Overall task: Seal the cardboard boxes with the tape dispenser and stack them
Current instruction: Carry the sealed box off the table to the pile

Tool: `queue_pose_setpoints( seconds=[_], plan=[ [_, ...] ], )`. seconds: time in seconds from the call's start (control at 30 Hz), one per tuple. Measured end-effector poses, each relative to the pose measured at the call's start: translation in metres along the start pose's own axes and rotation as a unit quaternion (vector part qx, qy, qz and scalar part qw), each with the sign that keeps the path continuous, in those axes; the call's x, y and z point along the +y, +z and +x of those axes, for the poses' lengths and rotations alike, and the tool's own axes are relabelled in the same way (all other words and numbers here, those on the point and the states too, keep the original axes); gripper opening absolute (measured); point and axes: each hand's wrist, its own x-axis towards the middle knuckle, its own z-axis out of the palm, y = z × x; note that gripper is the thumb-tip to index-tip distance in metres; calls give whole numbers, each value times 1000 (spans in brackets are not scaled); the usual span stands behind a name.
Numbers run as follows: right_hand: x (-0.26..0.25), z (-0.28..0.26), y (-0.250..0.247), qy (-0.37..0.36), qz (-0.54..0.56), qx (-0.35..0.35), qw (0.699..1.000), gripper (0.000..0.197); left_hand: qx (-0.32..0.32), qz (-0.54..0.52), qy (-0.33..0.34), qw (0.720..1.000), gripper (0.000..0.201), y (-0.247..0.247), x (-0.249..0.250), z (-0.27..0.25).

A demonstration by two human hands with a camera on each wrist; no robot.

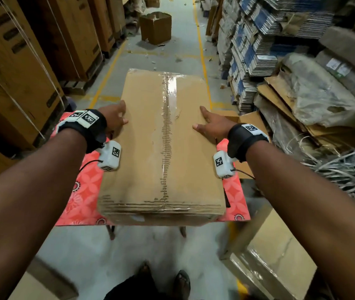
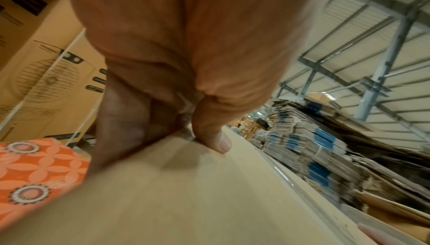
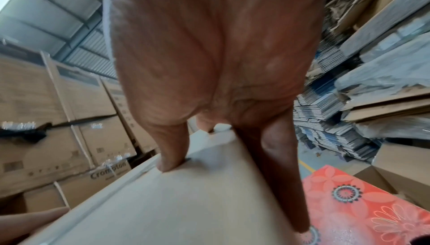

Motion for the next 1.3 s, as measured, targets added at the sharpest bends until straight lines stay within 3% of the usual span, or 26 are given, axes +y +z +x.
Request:
queue_pose_setpoints(
  seconds=[0.27,0.63,0.93,1.03,1.3],
  plan=[
    [-2,-82,-26,14,-14,66,998,87,16,17,80,997,22,-17,26,-23],
    [2,-194,-25,57,-38,109,992,84,68,84,190,976,27,-18,67,-71],
    [77,-290,-46,139,-29,173,975,85,11,46,270,962,36,19,181,-96],
    [114,-322,-53,171,-16,183,968,87,-8,49,295,954,47,40,231,-104],
    [224,-392,-74,230,58,216,947,89,-64,41,340,937,44,113,362,-110]
  ],
)
